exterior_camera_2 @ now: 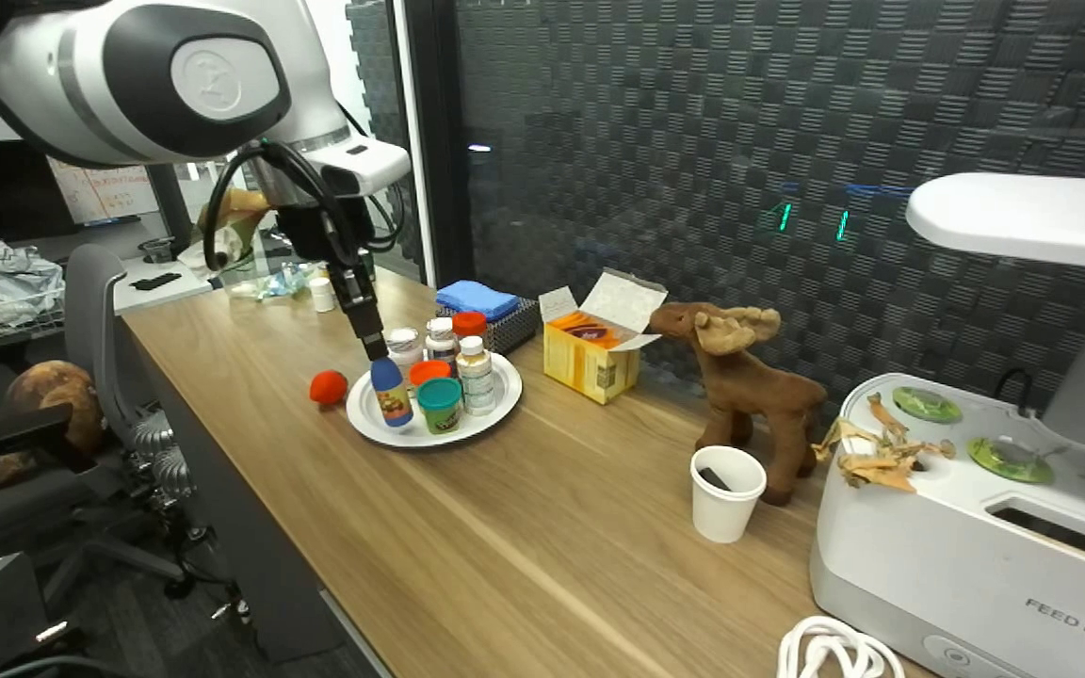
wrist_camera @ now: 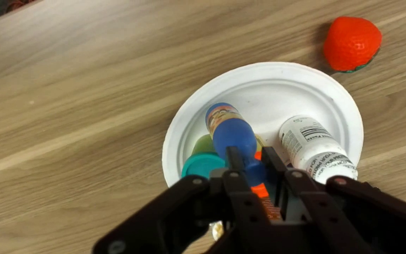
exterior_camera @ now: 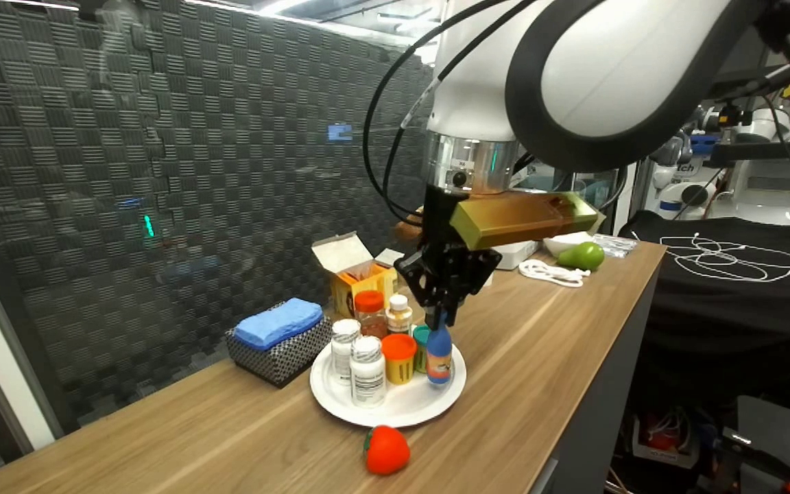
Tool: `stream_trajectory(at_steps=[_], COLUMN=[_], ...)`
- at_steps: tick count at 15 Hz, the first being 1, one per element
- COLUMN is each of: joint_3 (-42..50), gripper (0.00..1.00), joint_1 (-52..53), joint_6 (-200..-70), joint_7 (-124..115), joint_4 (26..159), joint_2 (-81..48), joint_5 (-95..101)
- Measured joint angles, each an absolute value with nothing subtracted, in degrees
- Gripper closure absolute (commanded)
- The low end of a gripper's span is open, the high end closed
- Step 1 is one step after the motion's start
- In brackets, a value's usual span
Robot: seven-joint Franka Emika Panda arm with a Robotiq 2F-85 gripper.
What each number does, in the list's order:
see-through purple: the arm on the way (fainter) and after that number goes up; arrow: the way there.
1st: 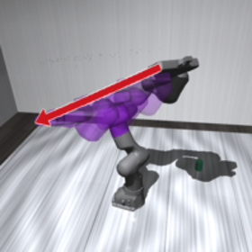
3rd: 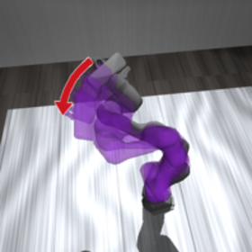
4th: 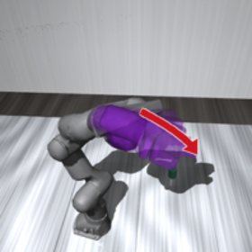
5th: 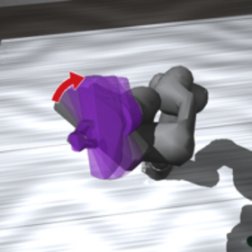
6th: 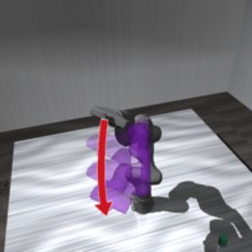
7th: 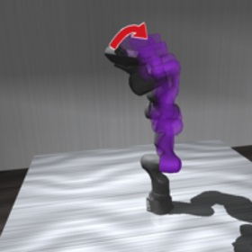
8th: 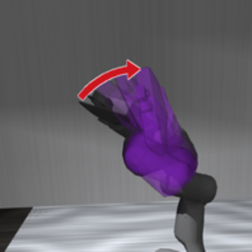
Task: Pick up the bottles from the table and put them on the white plate.
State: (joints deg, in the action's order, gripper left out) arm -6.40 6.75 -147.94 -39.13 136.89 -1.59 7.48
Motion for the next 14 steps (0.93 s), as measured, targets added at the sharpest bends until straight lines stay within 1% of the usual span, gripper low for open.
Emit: stream_trajectory(at_steps=[8,14], joint_3=[-6.25,-5.64], gripper=[0.95,0.95], joint_1=[6.76,6.78], joint_6=[-152.50,-153.08], joint_7=[-38.94,-38.96], joint_4=[136.55,136.09], joint_2=[-4.80,-5.49], joint_5=[7.29,8.80])
